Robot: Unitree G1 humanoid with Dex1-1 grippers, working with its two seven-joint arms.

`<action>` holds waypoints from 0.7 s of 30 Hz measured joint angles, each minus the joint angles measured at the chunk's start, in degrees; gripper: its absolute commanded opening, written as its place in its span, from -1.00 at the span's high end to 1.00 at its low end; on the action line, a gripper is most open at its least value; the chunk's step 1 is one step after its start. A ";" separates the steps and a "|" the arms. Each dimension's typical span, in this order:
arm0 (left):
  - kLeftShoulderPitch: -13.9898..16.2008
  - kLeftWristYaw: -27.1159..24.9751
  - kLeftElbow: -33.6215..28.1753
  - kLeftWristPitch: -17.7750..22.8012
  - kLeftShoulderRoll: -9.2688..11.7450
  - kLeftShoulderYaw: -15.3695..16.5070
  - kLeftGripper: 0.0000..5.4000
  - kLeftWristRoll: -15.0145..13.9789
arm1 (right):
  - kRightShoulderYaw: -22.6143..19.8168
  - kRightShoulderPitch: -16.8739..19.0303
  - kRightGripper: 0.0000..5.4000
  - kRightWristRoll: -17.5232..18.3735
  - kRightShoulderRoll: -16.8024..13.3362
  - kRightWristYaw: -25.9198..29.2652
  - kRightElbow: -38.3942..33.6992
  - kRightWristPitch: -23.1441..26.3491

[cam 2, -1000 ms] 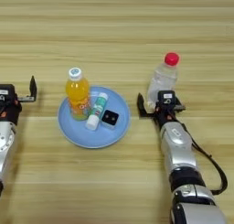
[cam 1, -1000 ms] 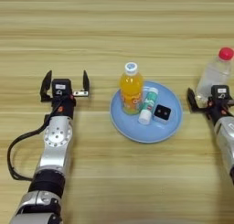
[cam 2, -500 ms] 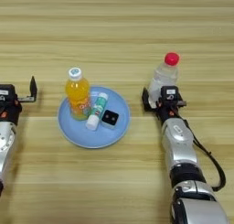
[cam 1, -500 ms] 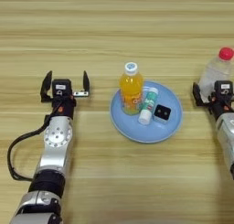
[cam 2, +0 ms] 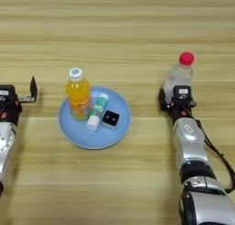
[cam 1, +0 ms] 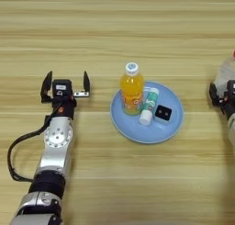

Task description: Move the objects on the table

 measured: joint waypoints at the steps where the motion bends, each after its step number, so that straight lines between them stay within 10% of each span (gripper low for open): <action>1: 0.00 0.00 -0.01 0.00 0.00 0.00 -1.00 0.00 | 0.12 -0.05 -0.50 0.01 0.07 0.17 0.11 -0.01; 11: 0.00 0.01 -0.02 0.00 -0.01 -0.01 -1.00 0.00 | 0.53 0.41 -0.98 0.54 1.36 2.27 -0.78 0.50; 21: -0.08 0.01 0.16 -0.09 0.00 0.00 -1.00 0.00 | 0.40 10.14 -0.99 1.78 1.40 2.75 -15.39 4.67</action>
